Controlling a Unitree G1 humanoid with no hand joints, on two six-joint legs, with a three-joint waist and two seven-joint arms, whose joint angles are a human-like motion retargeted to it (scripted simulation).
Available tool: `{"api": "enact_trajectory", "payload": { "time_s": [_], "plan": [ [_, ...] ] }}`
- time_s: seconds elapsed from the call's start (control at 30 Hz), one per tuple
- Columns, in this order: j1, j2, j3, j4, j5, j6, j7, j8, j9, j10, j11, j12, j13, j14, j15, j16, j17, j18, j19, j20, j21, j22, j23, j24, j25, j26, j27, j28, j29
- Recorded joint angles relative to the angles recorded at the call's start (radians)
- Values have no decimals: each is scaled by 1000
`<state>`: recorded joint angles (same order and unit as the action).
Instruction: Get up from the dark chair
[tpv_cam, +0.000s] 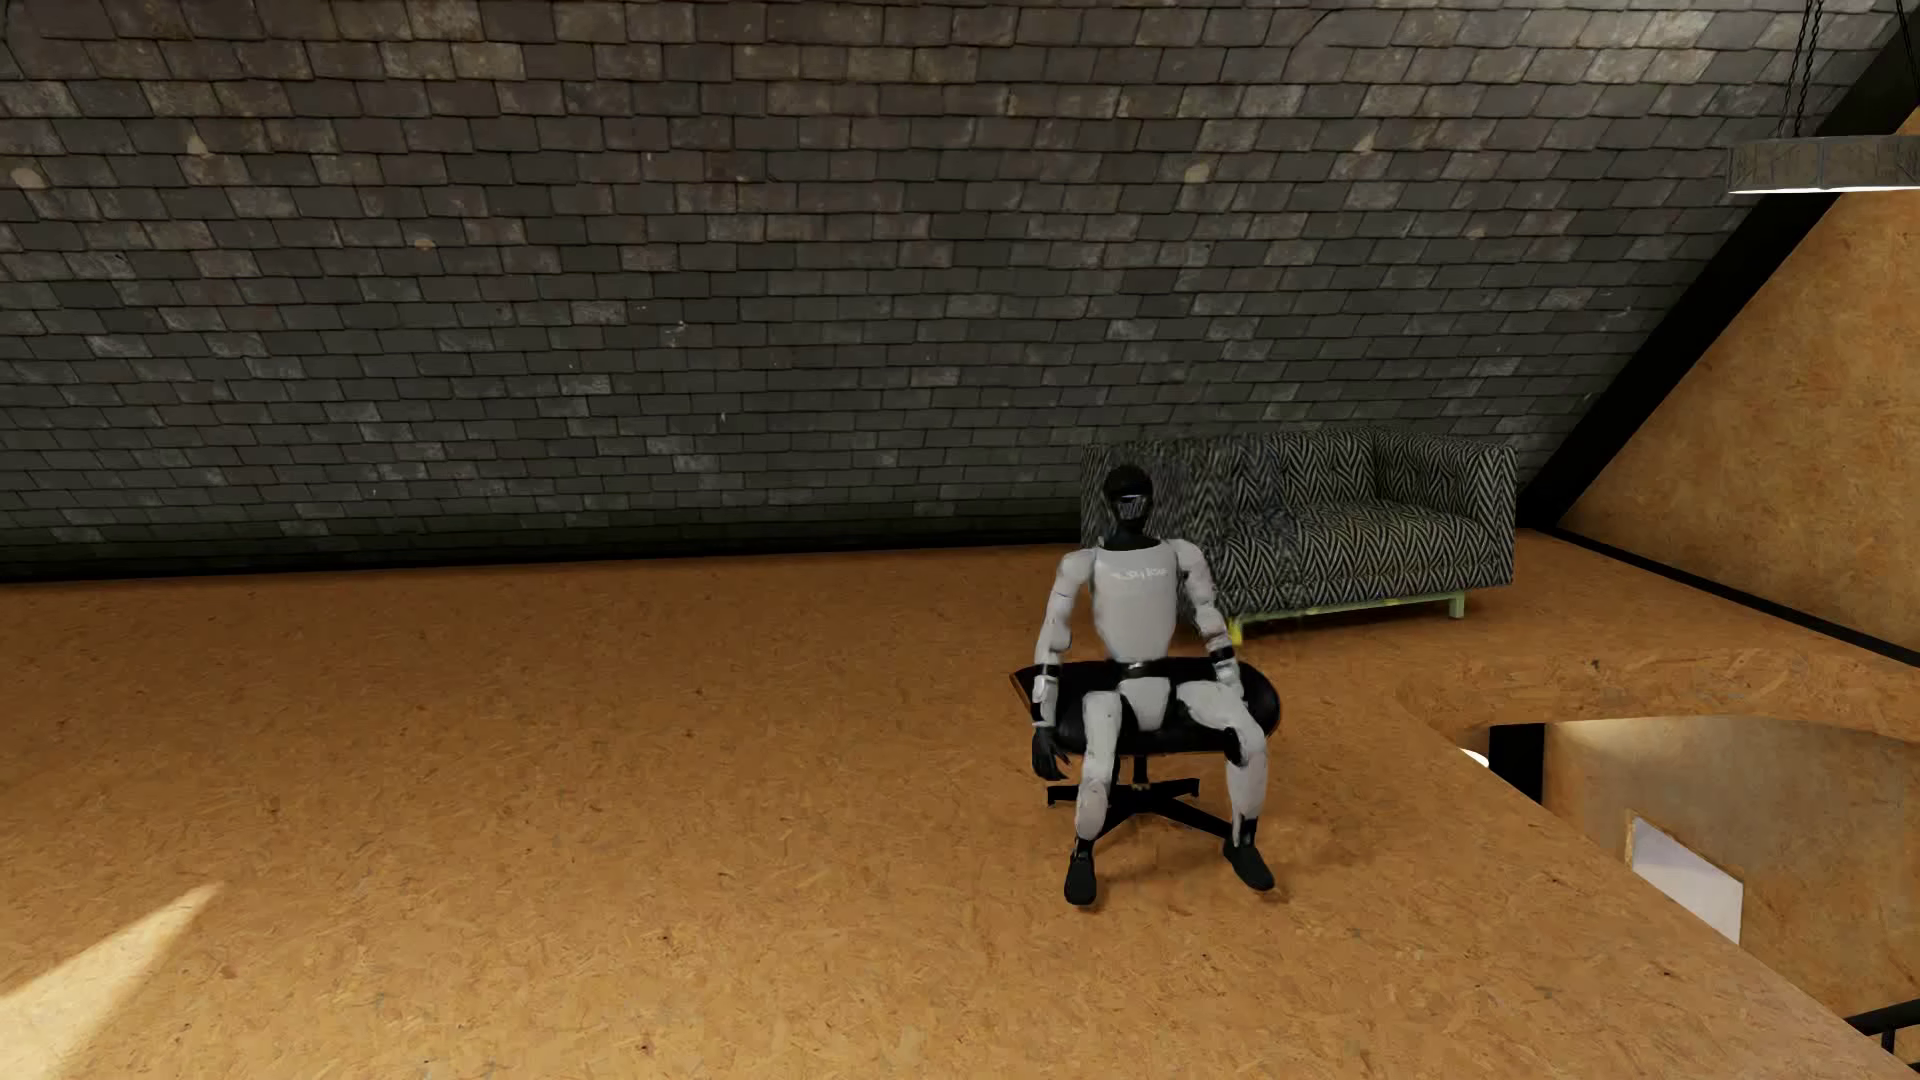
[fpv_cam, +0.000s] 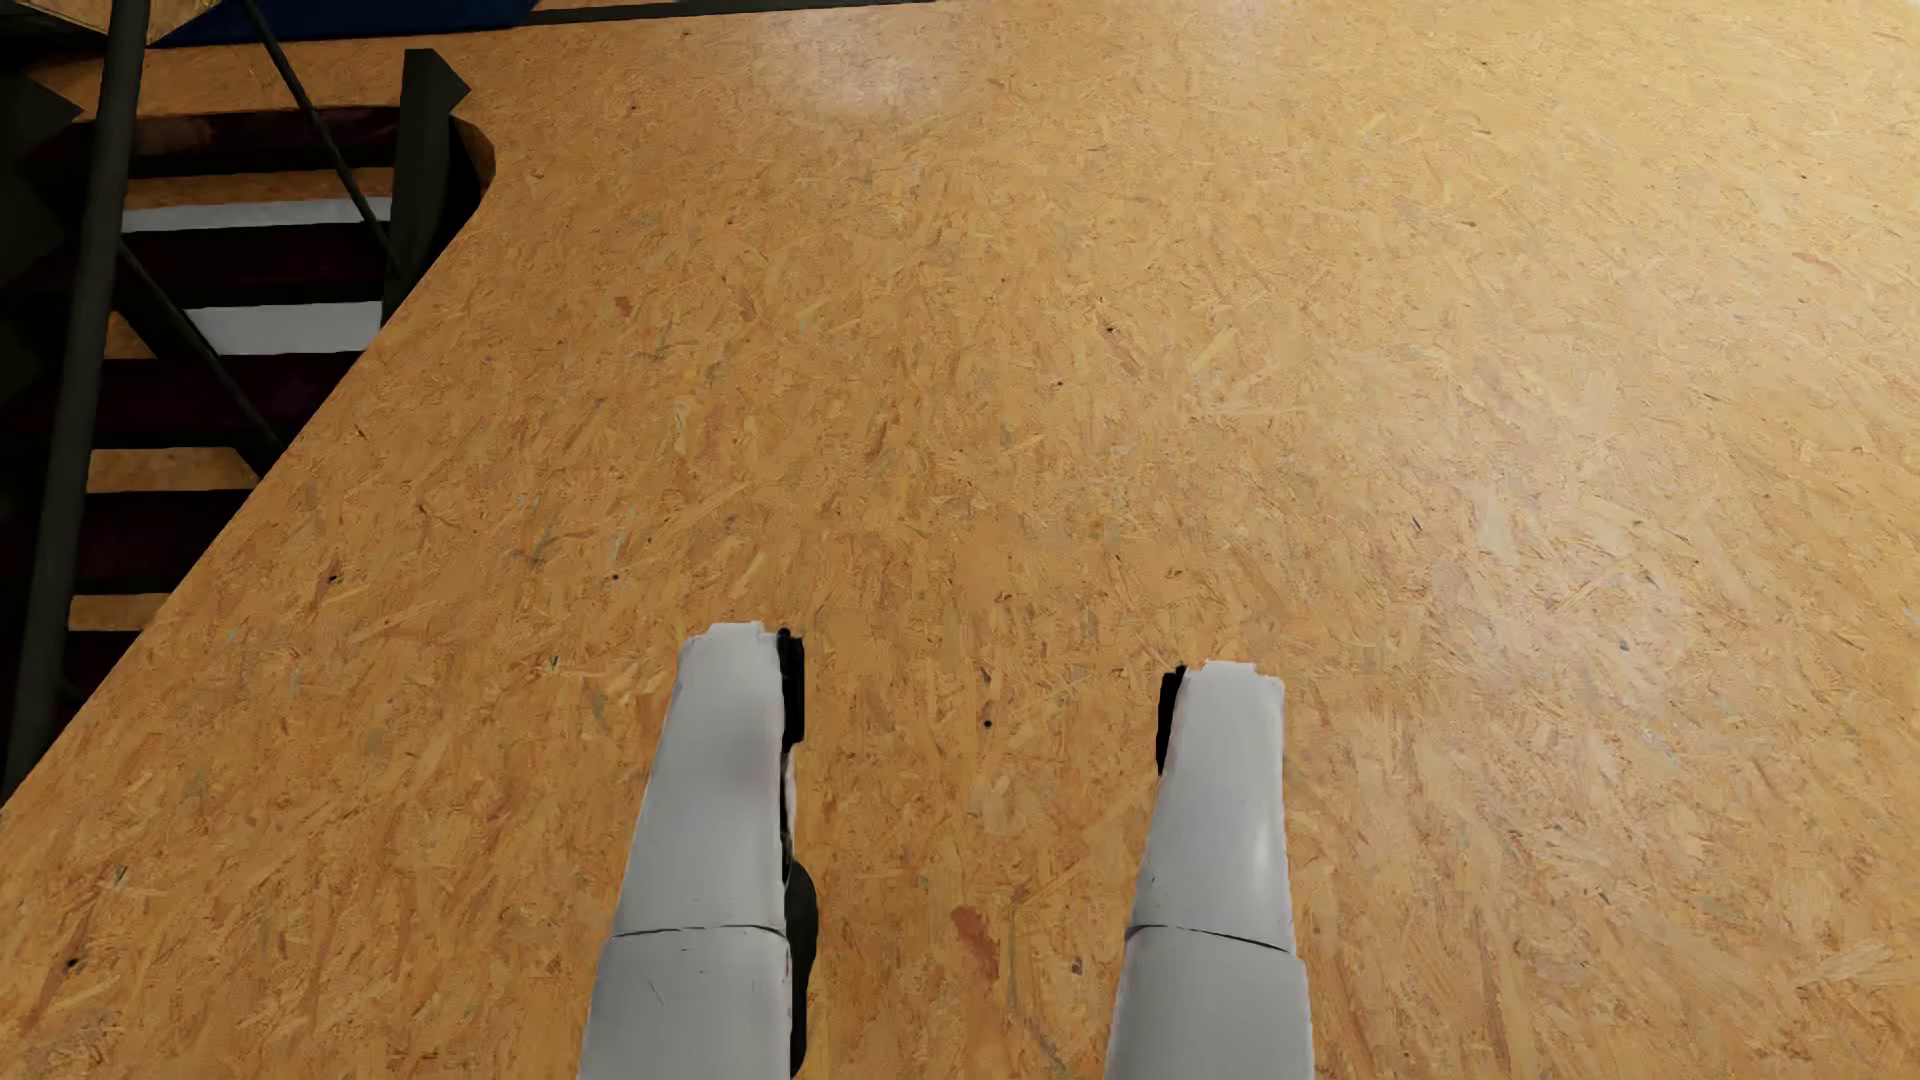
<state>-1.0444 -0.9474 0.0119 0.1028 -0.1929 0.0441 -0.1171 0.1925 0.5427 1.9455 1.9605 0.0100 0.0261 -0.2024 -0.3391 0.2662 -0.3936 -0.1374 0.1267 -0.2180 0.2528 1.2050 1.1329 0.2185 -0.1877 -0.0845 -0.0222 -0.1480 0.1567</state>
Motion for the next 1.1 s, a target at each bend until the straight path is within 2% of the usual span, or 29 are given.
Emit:
{"api": "enact_trajectory", "payload": {
  "time_s": [0.07, 0.17, 0.23, 0.43, 0.63, 0.73, 0.8, 0.87, 0.9, 0.97, 1.03, 1.07, 1.1],
  "plan": [
    [6, 1, 1, -5, -1, 1, 1, 2, -2, -2, 1, 28, 32, 3, 1, -10, 6, 1, -1, 4, -18, -40, -59, 8, 22, -6, -6, -26, 7],
    [18, 6, 1, -13, -2, 1, 0, 5, -3, -6, 2, 23, 31, 6, 3, -17, -8, 1, -3, -16, 4, -88, -135, 16, 1, -18, -31, -45, 36],
    [23, 8, -1, -16, 2, 5, 1, 5, -3, -8, 1, -4, -2, 8, 5, -20, -13, 5, -6, -35, 33, -90, -139, 11, -28, -22, -42, -21, 18],
    [36, 17, -6, -20, 3, 10, 3, 8, 17, -9, 3, -62, -77, 7, -1, -7, -15, 9, -6, -75, 62, -110, -97, -7, -14, -20, -26, 9, -40],
    [0, -27, -10, -9, 13, 10, 2, 15, 73, -9, 8, -105, -100, -1, -38, -9, -23, -4, -14, -74, 59, -128, -102, -25, -9, -16, -24, 20, -44],
    [-60, -89, -12, 3, 23, 9, -4, 27, 100, 0, 16, -106, -59, -13, -49, 15, -56, -15, -11, -54, 5, -215, -239, -39, 24, -16, -27, 8, -7],
    [-122, -152, -13, 13, 31, 7, -14, 39, 108, 12, 26, -78, 11, -24, -53, 52, -106, -28, -4, -8, -59, -348, -447, -90, 54, -20, -34, 43, -20],
    [-188, -220, -16, 29, 46, 0, -26, 51, 114, 29, 39, -22, 93, -35, -52, 99, -165, -46, -3, 61, -116, -564, -721, -175, 69, -30, -50, 146, -94],
    [-222, -258, -17, 40, 54, -4, -32, 57, 118, 37, 45, 3, 118, -40, -43, 122, -197, -57, -2, 98, -127, -695, -856, -216, 78, -49, -57, 228, -176],
    [-289, -329, -18, 57, 61, -16, -46, 69, 135, 53, 58, 22, 129, -50, -31, 180, -268, -80, 7, 148, -129, -980, -1088, -251, 31, -113, -83, 415, -398],
    [-352, -396, -17, 63, 65, -31, -54, 77, 168, 60, 68, -30, 55, -59, -38, 279, -368, -99, 12, 151, -81, -1235, -1254, -232, -13, -191, -131, 561, -597],
    [-384, -431, -17, 67, 69, -41, -60, 80, 187, 61, 70, -76, -30, -65, -43, 345, -428, -110, 16, 137, -22, -1337, -1313, -200, -47, -216, -161, 566, -628],
    [-417, -464, -20, 69, 69, -47, -67, 82, 208, 61, 70, -133, -151, -69, -46, 423, -491, -118, 22, 113, 65, -1418, -1354, -175, -74, -233, -191, 507, -606]
  ]
}}
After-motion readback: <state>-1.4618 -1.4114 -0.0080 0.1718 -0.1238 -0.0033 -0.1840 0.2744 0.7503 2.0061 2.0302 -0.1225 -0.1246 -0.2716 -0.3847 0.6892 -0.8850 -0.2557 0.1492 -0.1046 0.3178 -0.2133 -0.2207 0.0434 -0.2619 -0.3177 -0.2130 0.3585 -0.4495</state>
